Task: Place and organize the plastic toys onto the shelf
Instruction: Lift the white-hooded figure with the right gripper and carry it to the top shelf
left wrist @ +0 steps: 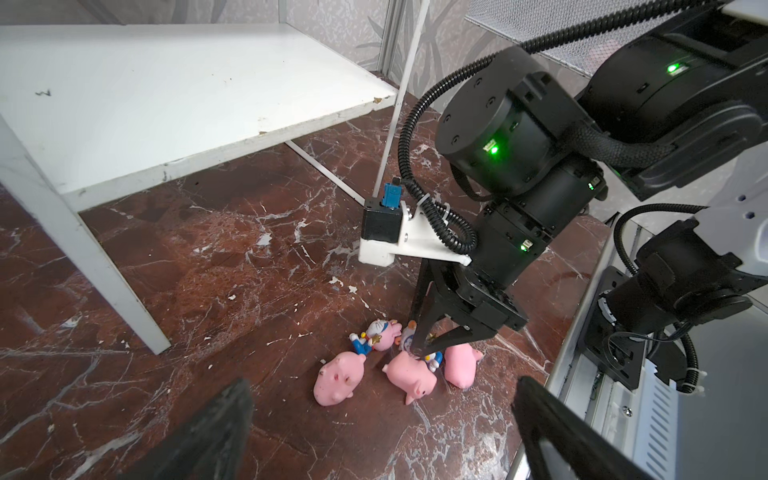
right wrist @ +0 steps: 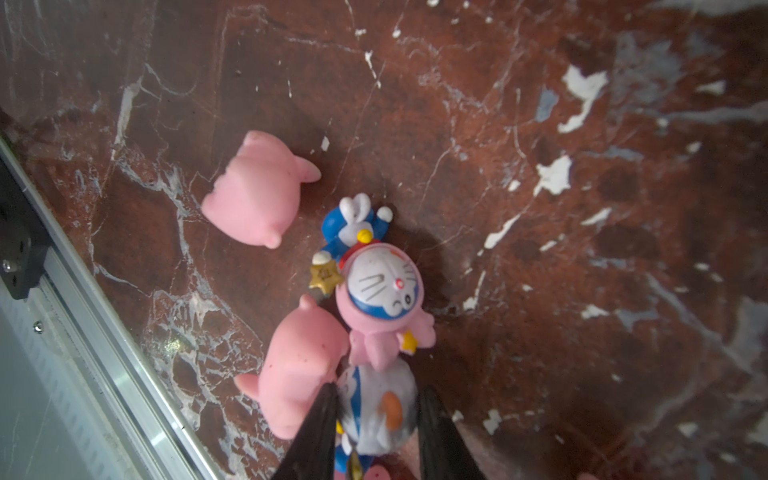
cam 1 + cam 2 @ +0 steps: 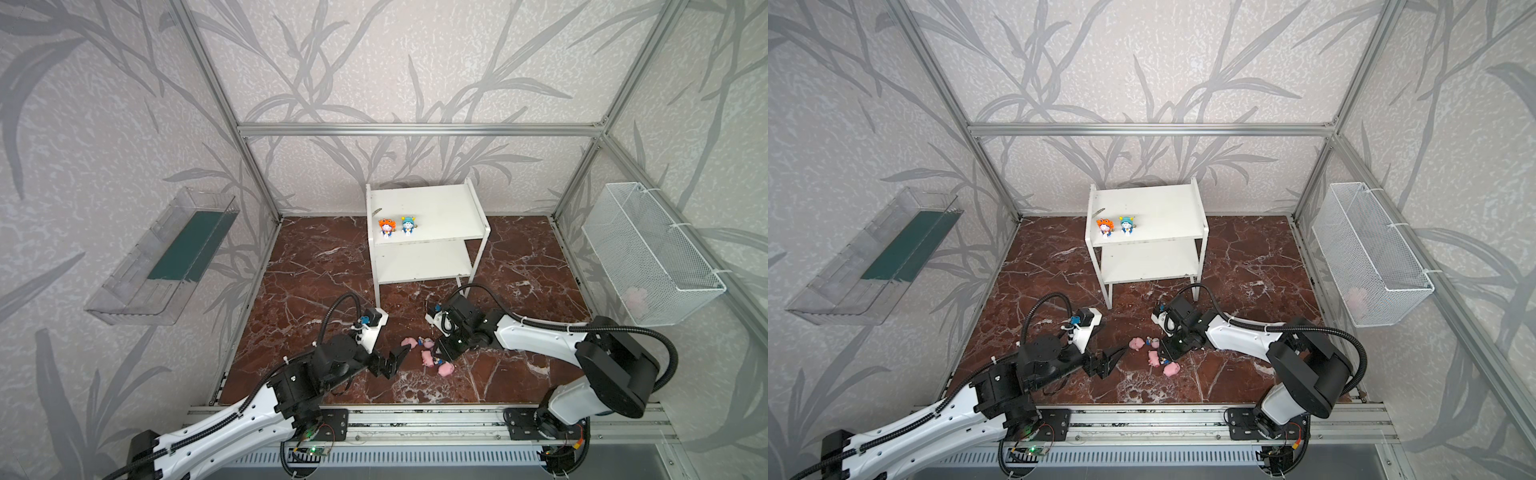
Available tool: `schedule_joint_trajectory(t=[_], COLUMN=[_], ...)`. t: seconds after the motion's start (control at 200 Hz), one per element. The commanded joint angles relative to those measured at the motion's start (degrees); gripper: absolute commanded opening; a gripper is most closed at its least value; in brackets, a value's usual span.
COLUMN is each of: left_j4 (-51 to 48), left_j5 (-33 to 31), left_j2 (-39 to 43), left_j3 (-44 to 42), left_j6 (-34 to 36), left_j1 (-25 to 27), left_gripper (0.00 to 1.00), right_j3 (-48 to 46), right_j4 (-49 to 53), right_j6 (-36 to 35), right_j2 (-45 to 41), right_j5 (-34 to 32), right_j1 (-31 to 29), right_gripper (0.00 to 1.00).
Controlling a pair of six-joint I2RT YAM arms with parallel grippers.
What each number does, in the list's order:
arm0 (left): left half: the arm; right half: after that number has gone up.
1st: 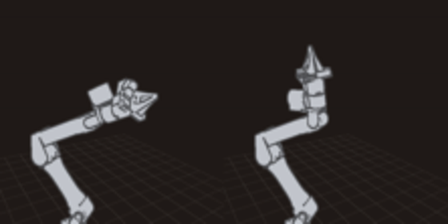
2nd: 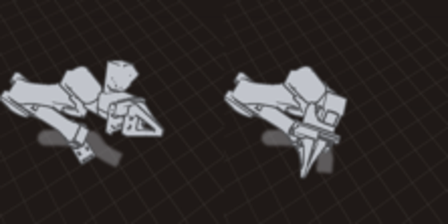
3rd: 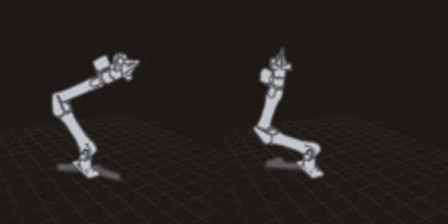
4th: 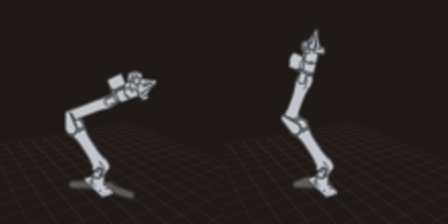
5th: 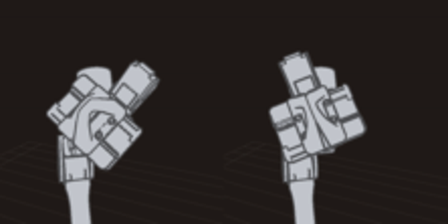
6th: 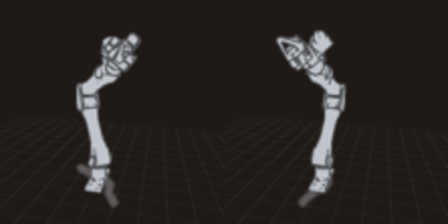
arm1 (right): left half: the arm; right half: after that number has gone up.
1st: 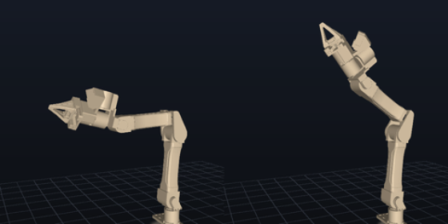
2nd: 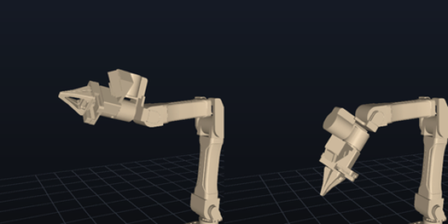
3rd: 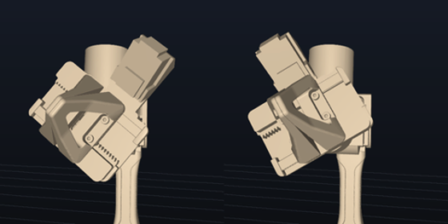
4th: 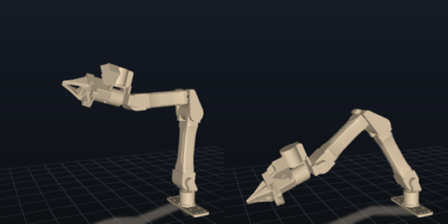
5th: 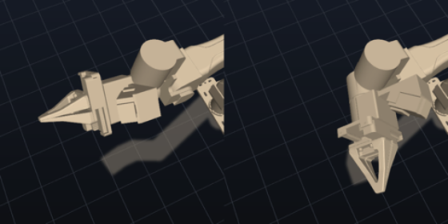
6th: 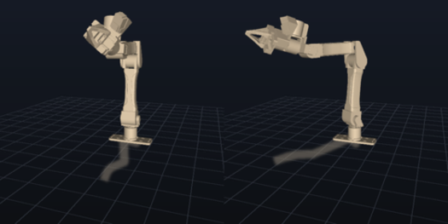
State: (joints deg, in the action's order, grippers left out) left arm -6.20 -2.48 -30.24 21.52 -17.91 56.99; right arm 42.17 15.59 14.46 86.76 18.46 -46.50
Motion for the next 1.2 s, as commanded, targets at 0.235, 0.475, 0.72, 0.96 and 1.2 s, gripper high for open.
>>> schedule_joint_trajectory(t=[0.235, 0.475, 0.72, 0.96, 1.2], left_j4=[-4.0, -6.3, -14.0, -23.2, -27.2], left_j5=[-0.3, 1.7, 6.2, 4.1, -1.8], left_j2=[2.5, 0.7, -2.1, -6.2, -8.9], left_j3=[1.0, 5.6, 14.7, 25.5, 32.4], left_j6=[0.2, 1.5, 4.7, 10.9, 16.7], left_j1=[0.2, 0.2, 0.2, 0.2, 0.2], left_gripper=[0.99, 0.99, 0.99, 0.99, 0.99], right_j3=[-1.7, -3.0, 1.9, 14.4, 28.4], right_j4=[-2.0, -7.3, -6.5, -3.3, -2.0], right_j6=[-7.3, -13.8, -19.1, -25.4, -28.4], right_j2=[-14.1, -24.9, -30.0, -28.8, -23.5], right_j5=[0.4, 3.5, 3.8, 5.7, 11.3], right_j1=[-0.3, -0.3, -0.1, 2.3, 8.6], right_gripper=[0.21, 0.20, 0.20, 0.20, 0.19])
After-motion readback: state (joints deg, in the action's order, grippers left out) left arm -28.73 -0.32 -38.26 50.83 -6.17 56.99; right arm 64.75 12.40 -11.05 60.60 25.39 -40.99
